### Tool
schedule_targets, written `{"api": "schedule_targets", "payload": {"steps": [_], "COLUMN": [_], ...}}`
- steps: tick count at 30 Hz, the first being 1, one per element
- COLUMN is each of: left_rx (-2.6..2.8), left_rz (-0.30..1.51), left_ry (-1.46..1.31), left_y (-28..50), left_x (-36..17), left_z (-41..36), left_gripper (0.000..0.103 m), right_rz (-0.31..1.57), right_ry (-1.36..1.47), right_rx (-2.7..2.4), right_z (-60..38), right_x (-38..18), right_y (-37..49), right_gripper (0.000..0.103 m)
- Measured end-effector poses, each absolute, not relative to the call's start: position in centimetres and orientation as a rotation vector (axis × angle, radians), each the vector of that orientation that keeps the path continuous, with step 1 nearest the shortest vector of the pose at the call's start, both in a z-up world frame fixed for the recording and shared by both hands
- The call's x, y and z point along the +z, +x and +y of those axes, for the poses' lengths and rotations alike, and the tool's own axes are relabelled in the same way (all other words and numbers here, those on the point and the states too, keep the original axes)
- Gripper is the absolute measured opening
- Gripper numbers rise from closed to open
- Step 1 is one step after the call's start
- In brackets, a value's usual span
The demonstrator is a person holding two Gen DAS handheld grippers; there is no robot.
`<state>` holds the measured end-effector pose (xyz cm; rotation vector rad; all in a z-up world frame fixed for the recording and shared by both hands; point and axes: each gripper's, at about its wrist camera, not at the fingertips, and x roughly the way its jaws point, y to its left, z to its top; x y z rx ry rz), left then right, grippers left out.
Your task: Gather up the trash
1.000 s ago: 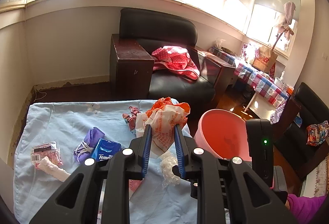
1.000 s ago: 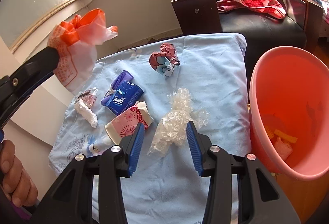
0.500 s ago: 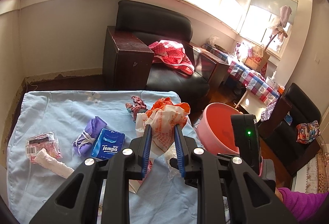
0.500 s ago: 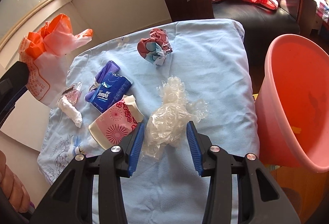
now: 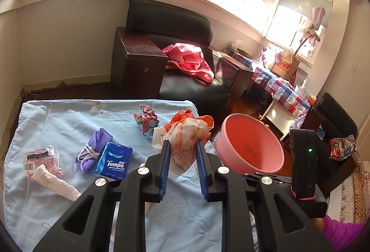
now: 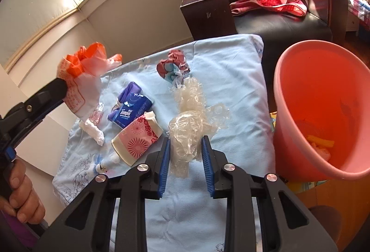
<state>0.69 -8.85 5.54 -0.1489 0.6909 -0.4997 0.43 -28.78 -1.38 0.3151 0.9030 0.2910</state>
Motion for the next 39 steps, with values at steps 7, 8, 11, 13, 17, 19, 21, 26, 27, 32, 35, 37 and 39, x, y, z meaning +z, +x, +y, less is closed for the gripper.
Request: {"api": "schedule_targets", "payload": {"steps": [7, 8, 11, 13, 17, 19, 21, 26, 27, 32, 35, 37, 39], "left_rx": [-0.637, -0.654, -0.701, -0.716, -0.713, -0.701, -0.692, -0.674, -0.674, -0.703, -0.74, -0.754, -0.77], "left_rz": [0.693, 0.694, 0.694, 0.688, 0.677, 0.674, 0.676, 0.689, 0.695, 0.717, 0.738, 0.76, 0.784], "left_ry": [-0.143, -0.132, -0.091, -0.06, -0.039, -0.037, -0.037, -0.036, -0.033, -0.007, 0.001, 0.006, 0.003], "left_y": [2.0, 2.0, 1.7, 1.3, 0.5, 0.1, -0.1, -0.4, -0.4, 0.4, 1.5, 2.0, 2.5], "left_x": [6.7, 6.7, 7.0, 7.3, 7.9, 8.1, 8.0, 7.6, 7.5, 6.7, 6.0, 5.3, 4.5], "left_z": [-14.7, -15.8, -18.6, -19.8, -20.6, -20.5, -20.3, -20.0, -20.1, -21.5, -23.6, -25.0, -26.2], "left_gripper": [0.021, 0.021, 0.021, 0.021, 0.021, 0.021, 0.021, 0.021, 0.021, 0.021, 0.021, 0.021, 0.021], "right_rz": [0.752, 0.749, 0.749, 0.745, 0.74, 0.74, 0.739, 0.737, 0.738, 0.745, 0.756, 0.765, 0.769], "right_ry": [0.337, 0.349, 0.398, 0.415, 0.43, 0.426, 0.419, 0.404, 0.402, 0.393, 0.384, 0.38, 0.387], "right_rx": [0.058, 0.027, -0.034, -0.053, -0.057, -0.051, -0.045, -0.041, -0.04, -0.054, -0.07, -0.085, -0.094], "right_z": [-36.8, -38.1, -41.1, -42.2, -43.0, -43.0, -42.8, -42.6, -42.6, -42.7, -42.8, -43.0, -43.4], "right_x": [2.4, 2.4, 1.8, 1.5, 1.0, 0.9, 0.9, 1.1, 1.1, 0.9, 0.6, 0.3, 0.0], "right_y": [-1.3, -1.4, -2.0, -2.4, -2.8, -2.8, -2.9, -2.6, -2.5, -2.2, -2.0, -2.0, -2.1], "right_gripper": [0.028, 0.028, 0.028, 0.028, 0.028, 0.028, 0.028, 0.028, 0.028, 0.028, 0.028, 0.028, 0.028]}}
